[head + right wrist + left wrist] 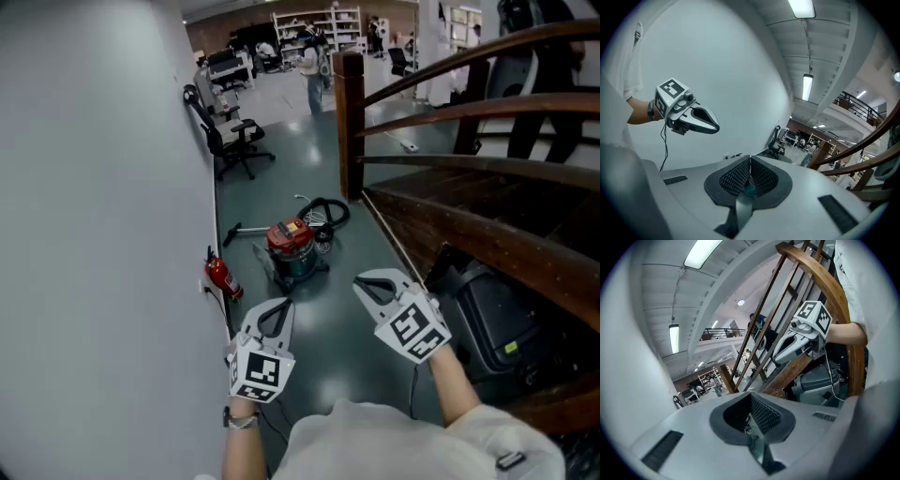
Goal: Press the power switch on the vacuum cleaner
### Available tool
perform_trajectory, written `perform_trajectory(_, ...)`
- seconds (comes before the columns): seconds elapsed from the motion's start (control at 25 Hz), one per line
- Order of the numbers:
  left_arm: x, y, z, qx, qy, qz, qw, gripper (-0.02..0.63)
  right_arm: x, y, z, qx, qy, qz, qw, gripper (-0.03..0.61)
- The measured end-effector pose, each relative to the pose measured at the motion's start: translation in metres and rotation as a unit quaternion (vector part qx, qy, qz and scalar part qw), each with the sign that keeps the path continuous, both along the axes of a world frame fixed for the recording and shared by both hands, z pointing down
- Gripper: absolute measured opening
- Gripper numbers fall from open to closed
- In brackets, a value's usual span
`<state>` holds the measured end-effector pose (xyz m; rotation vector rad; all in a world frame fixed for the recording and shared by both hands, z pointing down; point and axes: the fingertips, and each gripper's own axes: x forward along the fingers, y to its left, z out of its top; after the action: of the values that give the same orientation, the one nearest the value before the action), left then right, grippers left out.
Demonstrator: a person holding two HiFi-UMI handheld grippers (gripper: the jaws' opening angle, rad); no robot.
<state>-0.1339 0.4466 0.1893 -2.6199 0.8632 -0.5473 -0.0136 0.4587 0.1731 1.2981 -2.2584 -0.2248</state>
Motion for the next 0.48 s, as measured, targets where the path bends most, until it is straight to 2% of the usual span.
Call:
perform_trajectory(0.28,0.0055,-0.0003,0.0009,0.002,-0.005,0.010,0.9999,-0.002,0.0045,-0.0042,-0.0069,0.021,-0.027,0.011,0.999,0.031)
perform_trajectory(0.48,0.0100,0.0006,0.0004,0.002,-0.005,0.009,0.9999,-0.002,0.0099,-0.0039,-0.0034,0.019,-0.026,0.007,0.999,0.032)
